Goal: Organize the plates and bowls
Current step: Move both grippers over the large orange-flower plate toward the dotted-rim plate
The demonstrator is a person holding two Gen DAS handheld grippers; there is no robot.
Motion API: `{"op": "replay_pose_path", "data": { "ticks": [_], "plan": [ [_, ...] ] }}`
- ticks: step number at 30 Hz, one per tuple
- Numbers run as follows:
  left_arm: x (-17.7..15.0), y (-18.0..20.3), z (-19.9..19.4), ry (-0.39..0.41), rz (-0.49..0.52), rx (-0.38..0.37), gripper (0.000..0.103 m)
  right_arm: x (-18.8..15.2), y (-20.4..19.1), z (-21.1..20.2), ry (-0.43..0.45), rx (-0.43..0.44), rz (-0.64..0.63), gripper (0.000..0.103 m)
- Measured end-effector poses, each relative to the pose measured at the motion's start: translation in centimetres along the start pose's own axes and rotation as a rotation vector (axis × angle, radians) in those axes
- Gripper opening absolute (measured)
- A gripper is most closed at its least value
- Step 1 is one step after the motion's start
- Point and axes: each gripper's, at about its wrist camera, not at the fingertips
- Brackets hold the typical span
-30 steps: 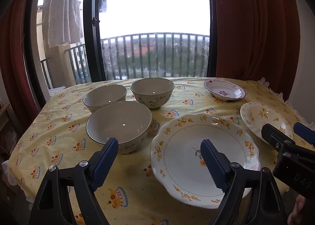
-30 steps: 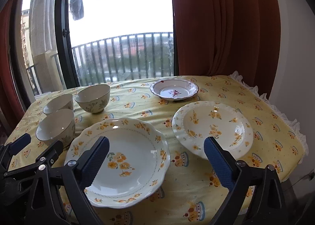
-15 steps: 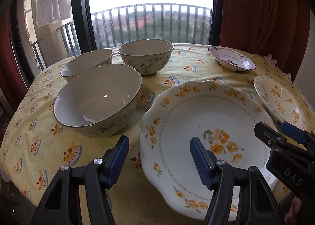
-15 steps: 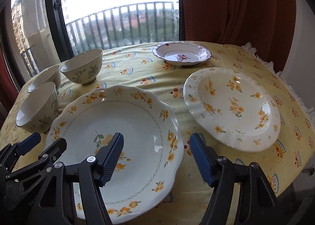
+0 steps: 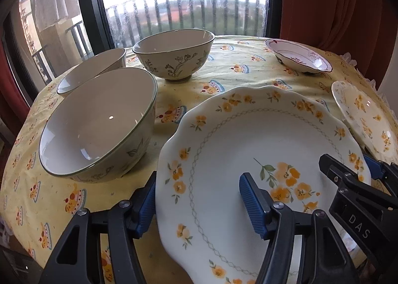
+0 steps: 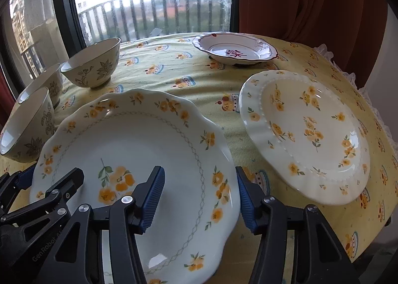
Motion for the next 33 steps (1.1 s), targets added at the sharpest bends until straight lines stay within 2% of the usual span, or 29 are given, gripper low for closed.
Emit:
{"op": "replay_pose_path", "data": {
  "ticks": [5, 9, 24, 27, 29, 31, 32, 33],
  "plan": [
    [0.5, 0.0, 0.4, -0.005, 0.006, -0.007, 0.065, 0.3, -0.1, 0.6, -0.015, -0.016, -0.006, 0.059],
    [0.8, 0.4, 0.6, -0.003, 0.024, -0.006, 0.065, 0.6, 0.4, 0.7, -0.019, -0.038, 0.006, 0.052],
    [1.0, 0.6, 1.0, 0.016, 0.030, -0.013, 0.066, 0.5, 0.9, 0.5, -0.025, -0.043, 0.026, 0.052],
    [0.8, 0.7, 0.8, 0.007, 0.045, -0.020, 0.073, 0.5, 1.1, 0.4, -0.024, -0.041, 0.038, 0.052],
    [0.6, 0.8, 0.6, -0.005, 0.051, -0.028, 0.086, 0.5, 1.0, 0.1, -0.018, -0.058, 0.038, 0.052],
    [0.4, 0.7, 0.3, -0.006, 0.049, -0.019, 0.088, 0.5, 1.1, -0.3, -0.012, -0.055, 0.047, 0.052],
    [0.4, 0.6, 0.1, -0.003, 0.046, -0.014, 0.088, 0.5, 1.1, -0.5, -0.008, -0.053, 0.050, 0.054],
    [0.4, 0.5, 0.0, 0.000, 0.041, -0.008, 0.089, 0.5, 1.1, -0.7, -0.003, -0.045, 0.052, 0.064]
  ]
}}
Point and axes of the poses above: each gripper's, at about its wrist camera, not at the fingertips, and z roughly the way its jaws point, y to its right, x to its top, and after that the axes turned 4 degrees about y, right-handed
